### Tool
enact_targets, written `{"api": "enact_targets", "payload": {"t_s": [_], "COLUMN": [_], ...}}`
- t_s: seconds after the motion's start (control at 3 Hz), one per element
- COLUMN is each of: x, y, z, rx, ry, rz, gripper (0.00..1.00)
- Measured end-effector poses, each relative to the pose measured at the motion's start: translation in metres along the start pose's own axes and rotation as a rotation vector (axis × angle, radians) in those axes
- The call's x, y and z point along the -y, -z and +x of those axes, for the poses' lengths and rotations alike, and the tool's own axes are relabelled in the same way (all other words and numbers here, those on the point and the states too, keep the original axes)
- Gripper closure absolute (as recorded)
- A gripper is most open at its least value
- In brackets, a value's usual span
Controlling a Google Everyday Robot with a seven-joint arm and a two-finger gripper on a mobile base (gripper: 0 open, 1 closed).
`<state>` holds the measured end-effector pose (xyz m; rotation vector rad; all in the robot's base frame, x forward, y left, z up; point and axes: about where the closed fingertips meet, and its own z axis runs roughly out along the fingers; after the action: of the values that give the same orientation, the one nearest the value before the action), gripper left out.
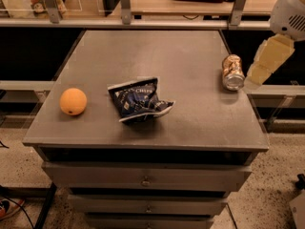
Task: Place orange can upright
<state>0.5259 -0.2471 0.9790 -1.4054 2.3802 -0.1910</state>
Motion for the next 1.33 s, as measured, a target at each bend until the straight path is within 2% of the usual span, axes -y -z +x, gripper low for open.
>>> {"api": "enact_targets", "payload": {"t_s": [0.33, 0.67, 1.0, 1.33], "x": [0.041, 0.077, 0.099, 0.1], "y": [-0.017, -0.044, -0.079, -0.084], "z": [-0.01, -0.012, -0.009, -0.01], "rx": [0.024, 0.045, 0.065, 0.065], "ry": [-0.115, -0.262, -0.403, -0.427], "rz": [0.046, 0.084, 0.088, 0.084], "gripper": [0.0, 0.0, 0.0, 0.0]}}
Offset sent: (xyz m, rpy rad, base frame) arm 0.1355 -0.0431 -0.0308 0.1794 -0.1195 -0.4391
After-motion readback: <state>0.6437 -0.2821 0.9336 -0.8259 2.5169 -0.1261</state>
